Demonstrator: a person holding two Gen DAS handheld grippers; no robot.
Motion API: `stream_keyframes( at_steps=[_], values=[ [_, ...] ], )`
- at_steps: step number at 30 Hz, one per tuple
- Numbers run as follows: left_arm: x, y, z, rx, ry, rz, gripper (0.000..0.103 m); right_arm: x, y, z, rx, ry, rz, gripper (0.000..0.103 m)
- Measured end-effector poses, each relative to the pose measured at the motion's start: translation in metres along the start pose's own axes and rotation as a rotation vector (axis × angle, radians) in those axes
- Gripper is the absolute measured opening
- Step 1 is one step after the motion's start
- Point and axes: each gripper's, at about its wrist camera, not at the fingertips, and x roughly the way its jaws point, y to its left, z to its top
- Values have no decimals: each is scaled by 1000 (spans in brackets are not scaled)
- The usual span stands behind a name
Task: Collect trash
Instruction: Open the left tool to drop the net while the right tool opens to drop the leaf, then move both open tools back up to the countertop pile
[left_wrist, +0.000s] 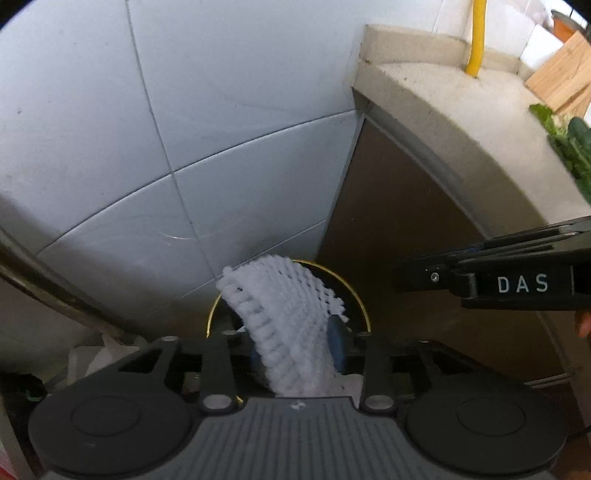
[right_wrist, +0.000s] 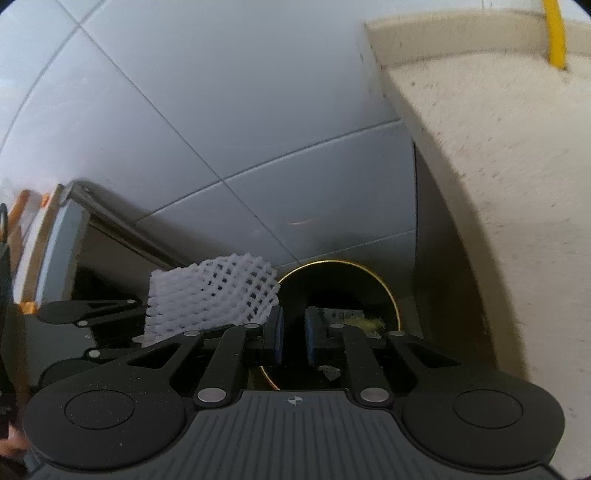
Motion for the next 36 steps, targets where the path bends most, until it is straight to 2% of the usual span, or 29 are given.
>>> stream_keyframes(
  at_steps=[1,6,17,27,33,36],
  values=[
    [1,1,0,0,5,9,44,4,0,0,5,4,-1,19],
    [2,4,1,-8,6,9,50,5,-5,-2,36,6,3,22],
    [-6,3,5,-2,-36,-46,50,-40,-8,-16,75,-74,-29,26],
    [-23,-12,4,72,-101,-131,50,-99,-12,-45,148,-193,-144,36],
    [-32,-22,1,122,-133,-173,50,-114,-11,-65,196,-238,-196,38],
    [-36,-24,1,134,-148,-200,50,-125,-11,-76,211,-262,-226,43]
  ],
)
